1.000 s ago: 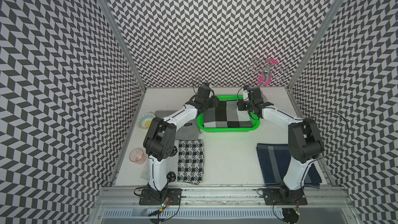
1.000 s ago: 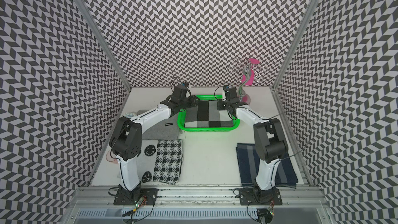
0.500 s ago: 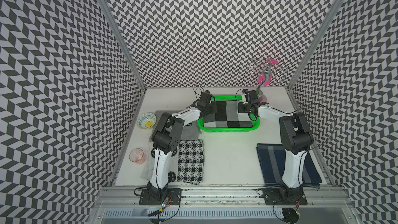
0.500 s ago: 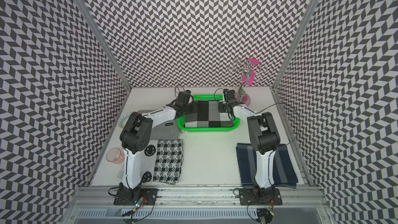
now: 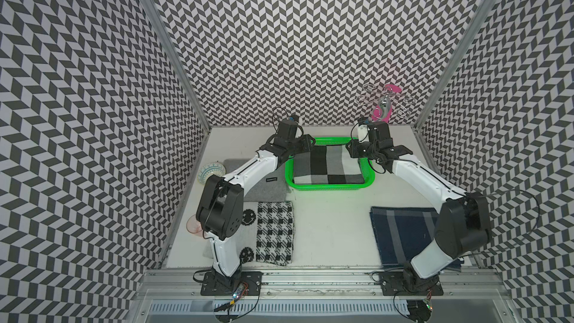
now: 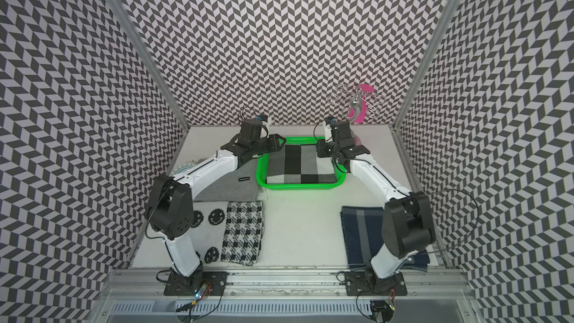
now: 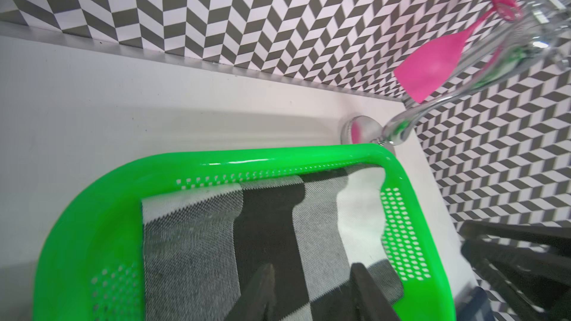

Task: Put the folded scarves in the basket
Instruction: Place the scarf in the basket, then move the scarf to the center of the board.

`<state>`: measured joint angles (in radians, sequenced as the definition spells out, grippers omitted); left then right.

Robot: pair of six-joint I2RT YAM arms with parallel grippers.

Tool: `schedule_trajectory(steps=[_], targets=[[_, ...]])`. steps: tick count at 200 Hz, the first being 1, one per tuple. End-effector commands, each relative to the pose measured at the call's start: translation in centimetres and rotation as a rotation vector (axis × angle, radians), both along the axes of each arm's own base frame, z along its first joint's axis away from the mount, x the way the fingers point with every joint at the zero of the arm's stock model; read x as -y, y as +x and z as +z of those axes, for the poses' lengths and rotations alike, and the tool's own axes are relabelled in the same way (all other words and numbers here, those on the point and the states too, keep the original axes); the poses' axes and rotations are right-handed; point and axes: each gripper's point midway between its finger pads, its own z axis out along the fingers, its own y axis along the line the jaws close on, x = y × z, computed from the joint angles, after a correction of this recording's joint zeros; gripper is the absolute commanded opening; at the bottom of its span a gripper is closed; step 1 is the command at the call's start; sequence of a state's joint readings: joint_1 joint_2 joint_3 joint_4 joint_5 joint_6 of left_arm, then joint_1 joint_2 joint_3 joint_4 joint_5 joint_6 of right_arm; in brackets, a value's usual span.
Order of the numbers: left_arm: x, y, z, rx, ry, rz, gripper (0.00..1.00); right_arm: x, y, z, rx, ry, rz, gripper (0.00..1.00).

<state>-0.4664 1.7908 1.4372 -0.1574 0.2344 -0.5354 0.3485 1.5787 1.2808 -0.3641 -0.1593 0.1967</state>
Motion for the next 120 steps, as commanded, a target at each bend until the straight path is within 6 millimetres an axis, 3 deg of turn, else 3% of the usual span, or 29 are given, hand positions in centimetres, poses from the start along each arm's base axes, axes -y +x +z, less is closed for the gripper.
schedule_trajectory(steps=[1,40,61,73,120], targets=[[-2.2,-2.5,0.1,-0.067,-0.030,-0.007,0.44,-3.2,-6.0,-0.7,-0.112,0.043,0.123,0.32],[-6.8,-5.6,0.3,-0.073,-0.004,0.063,0.44,-7.5,-16.4,-1.1,-0.239,0.123,0.306,0.40],[-8.3,-6.7,-0.2,-0.090,0.009,0.079,0.44,-9.2,-20.8,-3.0,-0.281,0.173,0.404,0.49],[-8.9,-7.3,-1.4,-0.124,0.012,0.078,0.44,-10.0,-22.2,-4.3,-0.302,0.209,0.443,0.52],[-10.7,-9.7,-4.4,-0.175,0.037,0.099,0.44,-15.0,-23.6,-7.5,-0.311,0.245,0.558,0.60]])
